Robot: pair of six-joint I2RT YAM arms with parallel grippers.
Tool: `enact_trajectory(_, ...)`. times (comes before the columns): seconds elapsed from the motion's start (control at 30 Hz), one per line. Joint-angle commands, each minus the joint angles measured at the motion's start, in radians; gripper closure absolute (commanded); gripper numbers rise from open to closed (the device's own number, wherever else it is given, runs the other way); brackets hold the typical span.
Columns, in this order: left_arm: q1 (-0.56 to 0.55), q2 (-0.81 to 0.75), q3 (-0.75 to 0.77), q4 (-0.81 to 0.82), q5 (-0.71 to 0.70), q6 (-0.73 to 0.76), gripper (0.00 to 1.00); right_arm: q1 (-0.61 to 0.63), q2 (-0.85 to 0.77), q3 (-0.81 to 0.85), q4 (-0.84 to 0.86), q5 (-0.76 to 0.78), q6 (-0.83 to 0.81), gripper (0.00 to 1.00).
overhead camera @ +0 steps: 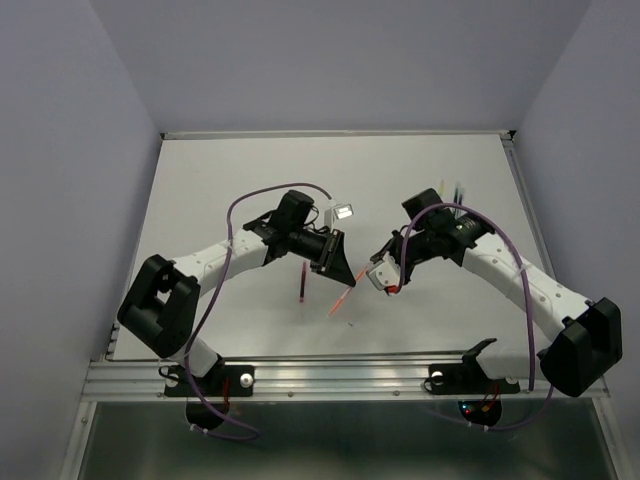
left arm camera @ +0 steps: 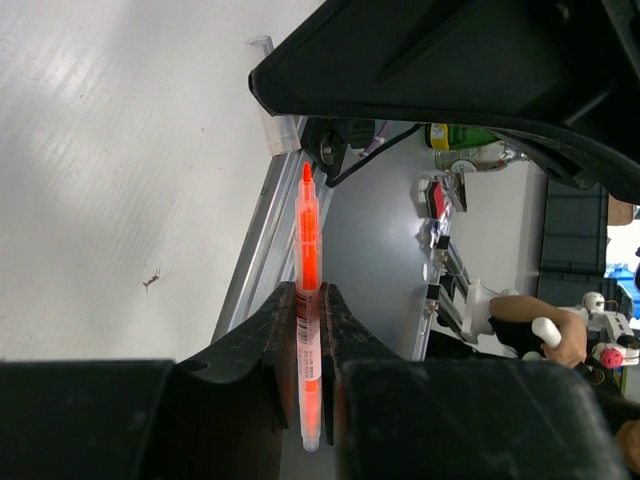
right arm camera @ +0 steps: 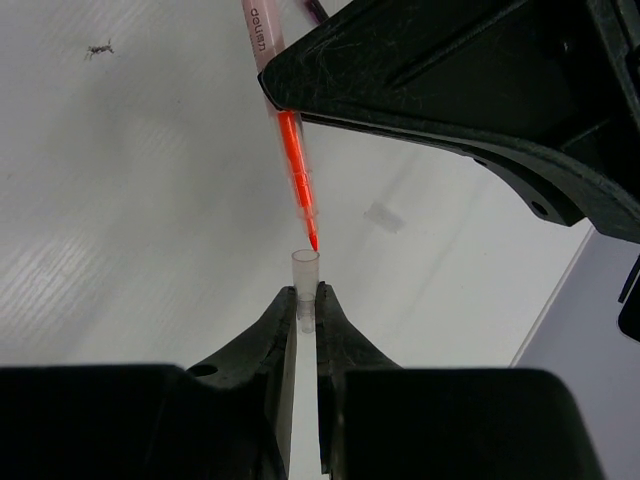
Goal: Insert the pens into the pen caps
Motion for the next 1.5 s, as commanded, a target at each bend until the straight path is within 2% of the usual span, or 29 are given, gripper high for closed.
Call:
enact_trajectory(0.0,-0.011,-0.01,0.048,-0.001,-0.007,-0.003,1.0,0.006,-0.022,0.003,-0.014,-0.011,-0.01,0.99)
enact_trajectory(0.4,-0.017,0.004,0.059,-0.026,-0.045,0.001,1.0,0.006,-0.045,-0.011,0.015,-0.012,0.007,0.99)
enact_trajectory(0.8,-0.02,0.019,0.097,-0.062,-0.059,0.03,1.0,0.006,-0.018,0.007,-0.037,-0.023,-0.03,0.99)
enact_trajectory(1.47,-0.021,-0.004,0.113,-0.11,-0.091,0.055,1.0,0.006,-0.015,-0.003,0.057,0.038,0.082,0.99)
